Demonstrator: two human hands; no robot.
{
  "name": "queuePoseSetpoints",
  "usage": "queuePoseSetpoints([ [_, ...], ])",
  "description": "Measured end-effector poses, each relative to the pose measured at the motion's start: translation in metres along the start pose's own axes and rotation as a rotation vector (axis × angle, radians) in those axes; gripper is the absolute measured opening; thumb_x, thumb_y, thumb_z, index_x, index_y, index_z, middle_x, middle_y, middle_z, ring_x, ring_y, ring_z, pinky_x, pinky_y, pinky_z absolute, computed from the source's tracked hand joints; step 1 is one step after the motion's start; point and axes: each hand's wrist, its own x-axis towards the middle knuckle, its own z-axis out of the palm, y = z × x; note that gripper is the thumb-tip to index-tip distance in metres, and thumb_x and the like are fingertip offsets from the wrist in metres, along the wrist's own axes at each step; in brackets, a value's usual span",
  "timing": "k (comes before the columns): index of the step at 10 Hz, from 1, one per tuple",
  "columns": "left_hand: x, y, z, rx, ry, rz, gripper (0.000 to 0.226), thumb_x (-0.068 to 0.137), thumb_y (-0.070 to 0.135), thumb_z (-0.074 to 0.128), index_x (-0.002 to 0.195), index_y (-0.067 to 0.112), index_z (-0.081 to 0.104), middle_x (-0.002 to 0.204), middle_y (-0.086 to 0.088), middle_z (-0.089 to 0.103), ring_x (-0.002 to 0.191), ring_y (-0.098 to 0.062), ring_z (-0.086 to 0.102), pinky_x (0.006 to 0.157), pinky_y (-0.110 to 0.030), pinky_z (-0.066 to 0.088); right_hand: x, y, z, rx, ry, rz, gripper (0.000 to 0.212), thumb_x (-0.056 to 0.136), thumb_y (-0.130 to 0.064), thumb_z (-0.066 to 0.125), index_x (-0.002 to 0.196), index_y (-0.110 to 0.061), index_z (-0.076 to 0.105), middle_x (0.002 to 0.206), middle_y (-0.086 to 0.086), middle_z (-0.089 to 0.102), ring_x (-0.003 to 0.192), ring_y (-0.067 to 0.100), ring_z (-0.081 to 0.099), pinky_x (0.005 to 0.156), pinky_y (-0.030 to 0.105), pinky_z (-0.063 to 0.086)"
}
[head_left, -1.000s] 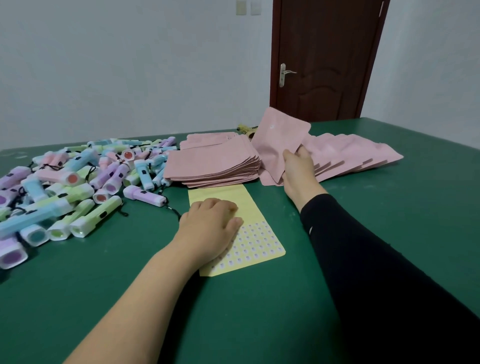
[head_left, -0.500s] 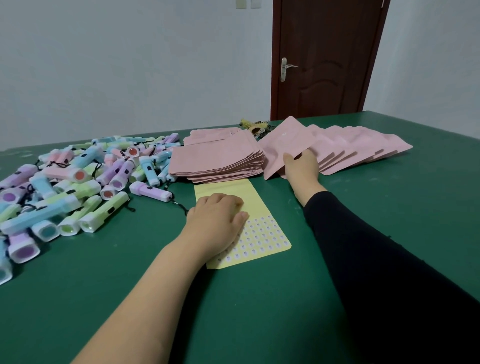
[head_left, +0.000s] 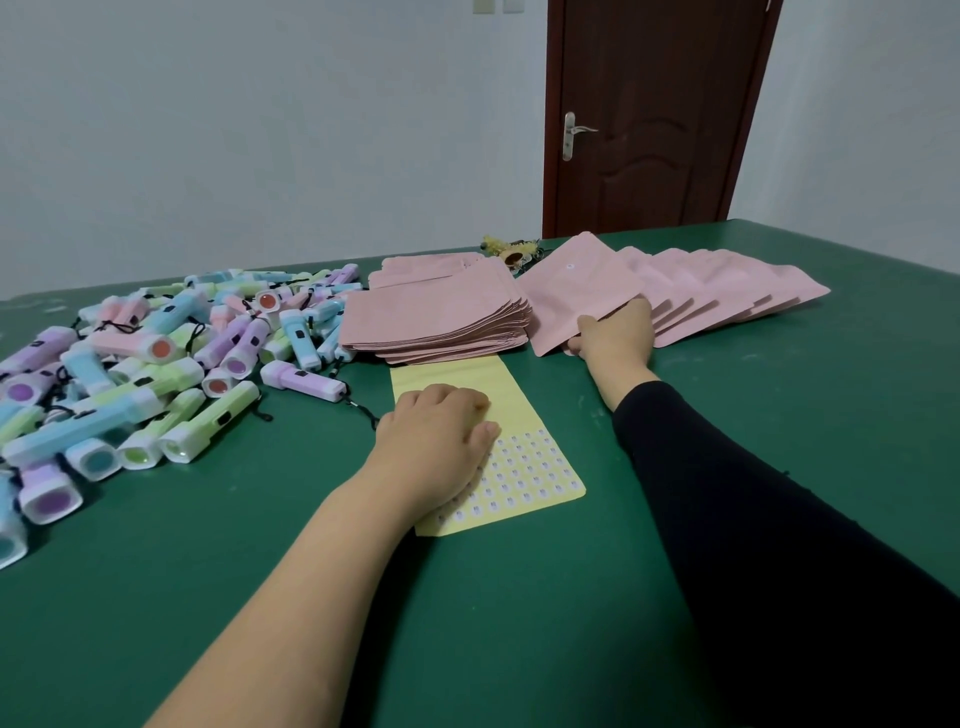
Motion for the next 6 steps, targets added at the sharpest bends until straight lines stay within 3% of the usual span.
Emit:
queuePoseSetpoints([
  [1, 0.0, 0.0, 0.0, 0.001, -0.001, 0.002, 0.042, 0.102, 0.047, 0.038, 0.142, 0.034, 0.042, 0.148, 0.006, 0.039, 0.138, -0.022, 0.027, 0.109, -0.04, 0.024, 0.001, 0.002, -0.003, 0.0, 0.044, -0.025, 0.041, 0.091, -0.005, 0.057, 0.129, -0.004, 0.041, 0.123, 0.013, 0.062, 0.104, 0.031, 0.065, 0.086, 0.032, 0.053],
  [2, -0.001, 0.001, 0.0, -0.001, -0.004, 0.005, 0.043, 0.102, 0.047, 0.037, 0.143, 0.034, 0.041, 0.149, 0.006, 0.038, 0.138, -0.022, 0.027, 0.109, -0.04, 0.024, 0.001, 0.001, -0.003, -0.024, 0.059, -0.022, 0.048, 0.094, -0.004, 0.052, 0.139, -0.005, 0.036, 0.129, 0.011, 0.059, 0.103, 0.024, 0.059, 0.074, 0.024, 0.042],
  [4, -0.001, 0.002, -0.001, -0.001, -0.002, 0.007, 0.043, 0.102, 0.047, 0.037, 0.143, 0.034, 0.041, 0.149, 0.006, 0.039, 0.138, -0.022, 0.027, 0.11, -0.041, 0.024, -0.003, -0.003, -0.005, -0.03, 0.091, -0.023, 0.054, 0.094, -0.007, 0.053, 0.142, -0.005, 0.03, 0.138, 0.015, 0.048, 0.109, 0.028, 0.055, 0.081, 0.027, 0.042],
  [5, -0.001, 0.002, 0.0, 0.004, 0.002, 0.009, 0.043, 0.102, 0.047, 0.037, 0.143, 0.034, 0.041, 0.149, 0.006, 0.038, 0.138, -0.022, 0.027, 0.11, -0.042, 0.024, -0.006, -0.012, -0.006, -0.342, 0.302, -0.246, 0.064, 0.091, -0.015, 0.056, 0.147, -0.011, 0.026, 0.147, 0.014, 0.035, 0.13, 0.032, 0.039, 0.103, 0.041, 0.036],
  [6, 0.0, 0.003, 0.0, 0.001, 0.001, 0.015, 0.043, 0.102, 0.047, 0.037, 0.143, 0.035, 0.041, 0.149, 0.007, 0.038, 0.138, -0.021, 0.028, 0.11, -0.04, 0.025, 0.0, -0.027, 0.0, -0.789, 0.205, -0.459, 0.068, 0.089, -0.014, 0.051, 0.151, -0.018, 0.024, 0.159, 0.013, 0.018, 0.146, 0.033, 0.013, 0.113, 0.054, 0.016],
])
